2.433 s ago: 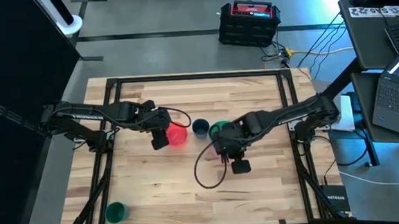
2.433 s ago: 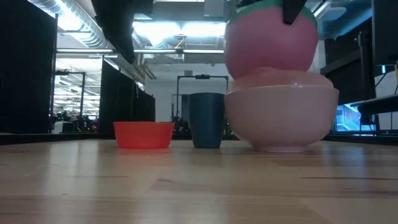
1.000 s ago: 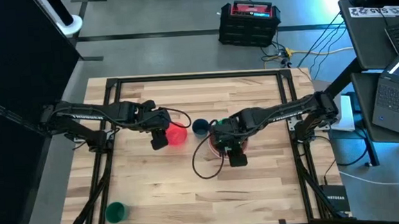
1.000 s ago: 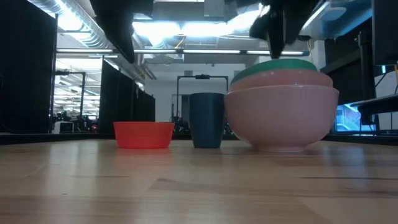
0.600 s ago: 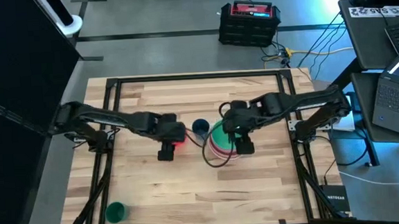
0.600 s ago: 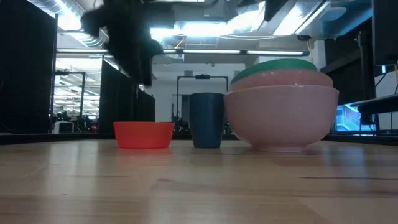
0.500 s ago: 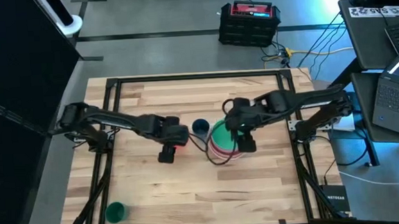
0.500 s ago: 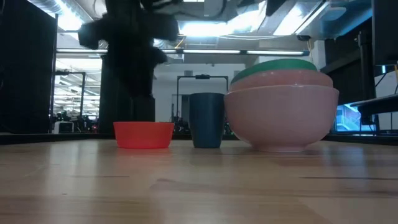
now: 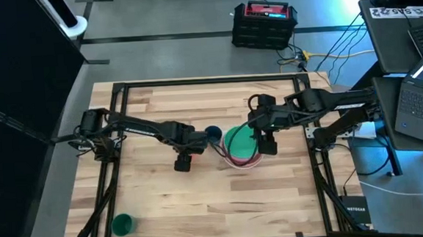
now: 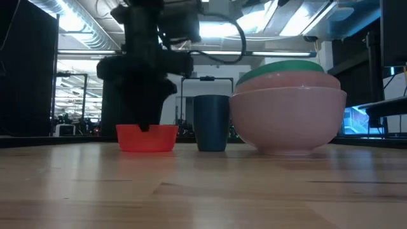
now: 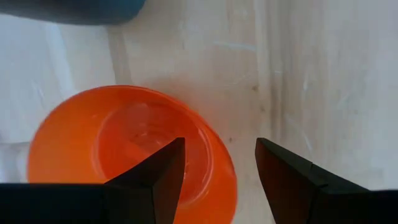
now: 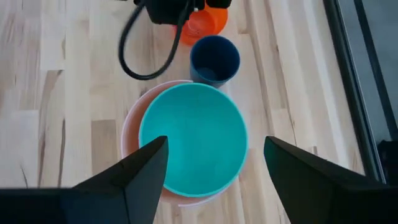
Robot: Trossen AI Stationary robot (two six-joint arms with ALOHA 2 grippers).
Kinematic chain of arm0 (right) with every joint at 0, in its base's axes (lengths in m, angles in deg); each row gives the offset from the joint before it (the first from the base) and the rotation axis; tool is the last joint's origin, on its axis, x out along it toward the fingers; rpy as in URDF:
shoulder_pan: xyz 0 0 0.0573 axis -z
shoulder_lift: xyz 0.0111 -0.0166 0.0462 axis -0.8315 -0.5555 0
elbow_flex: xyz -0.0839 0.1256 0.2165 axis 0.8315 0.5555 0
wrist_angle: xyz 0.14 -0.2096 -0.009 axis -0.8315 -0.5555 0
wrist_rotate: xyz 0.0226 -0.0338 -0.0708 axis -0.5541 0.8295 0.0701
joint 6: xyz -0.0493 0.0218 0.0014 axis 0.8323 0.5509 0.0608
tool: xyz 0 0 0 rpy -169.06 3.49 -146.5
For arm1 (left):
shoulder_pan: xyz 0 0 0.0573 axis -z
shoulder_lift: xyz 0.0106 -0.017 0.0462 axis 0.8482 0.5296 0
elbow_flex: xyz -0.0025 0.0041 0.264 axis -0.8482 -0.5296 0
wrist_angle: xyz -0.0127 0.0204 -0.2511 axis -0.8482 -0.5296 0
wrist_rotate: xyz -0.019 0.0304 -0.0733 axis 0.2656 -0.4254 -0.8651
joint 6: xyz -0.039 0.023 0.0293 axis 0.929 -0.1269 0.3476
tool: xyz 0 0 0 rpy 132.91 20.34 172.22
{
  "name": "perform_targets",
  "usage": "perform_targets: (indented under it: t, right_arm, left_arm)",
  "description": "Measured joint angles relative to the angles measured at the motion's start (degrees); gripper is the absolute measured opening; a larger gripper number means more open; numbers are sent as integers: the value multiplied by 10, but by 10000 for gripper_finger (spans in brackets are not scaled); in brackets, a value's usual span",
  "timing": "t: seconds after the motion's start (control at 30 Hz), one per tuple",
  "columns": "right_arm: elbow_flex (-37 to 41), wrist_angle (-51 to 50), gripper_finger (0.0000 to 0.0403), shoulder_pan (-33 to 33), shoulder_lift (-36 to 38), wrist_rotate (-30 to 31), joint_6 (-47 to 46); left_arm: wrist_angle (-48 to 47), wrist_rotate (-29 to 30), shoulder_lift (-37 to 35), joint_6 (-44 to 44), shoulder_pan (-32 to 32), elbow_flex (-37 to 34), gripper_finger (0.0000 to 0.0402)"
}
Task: Nest bowls inside each other
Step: Stack the orange bowl on top of the green bowl
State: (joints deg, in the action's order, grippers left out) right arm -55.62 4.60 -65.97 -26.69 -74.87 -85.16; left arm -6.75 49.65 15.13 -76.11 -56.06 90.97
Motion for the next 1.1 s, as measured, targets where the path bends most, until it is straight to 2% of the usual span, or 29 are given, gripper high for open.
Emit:
perform_targets:
  t: [0.13, 0.53, 0.63, 0.83, 0.97, 1.1]
  right_arm:
    - [0, -8, 250, 0, 0, 3, 0]
    - [0, -50, 250, 0, 4, 28, -1]
    - [0, -51, 250, 0, 15, 42, -1]
    - [8, -64, 250, 0, 58, 84, -46]
    - [44, -61, 250, 0, 97, 83, -92]
    - [91, -53, 250, 0, 136, 76, -137]
  left_arm:
    - [7, -8, 21, 9, -6, 0, 173]
    - [-1, -23, -22, 82, 9, 6, 7]
    - [-47, -23, -53, 106, 21, 29, 0]
    - [-164, -3, -75, 116, 66, 164, 0]
    - [-163, 21, -60, 56, 85, 274, 0]
    - [-161, 31, -23, -26, 74, 356, 0]
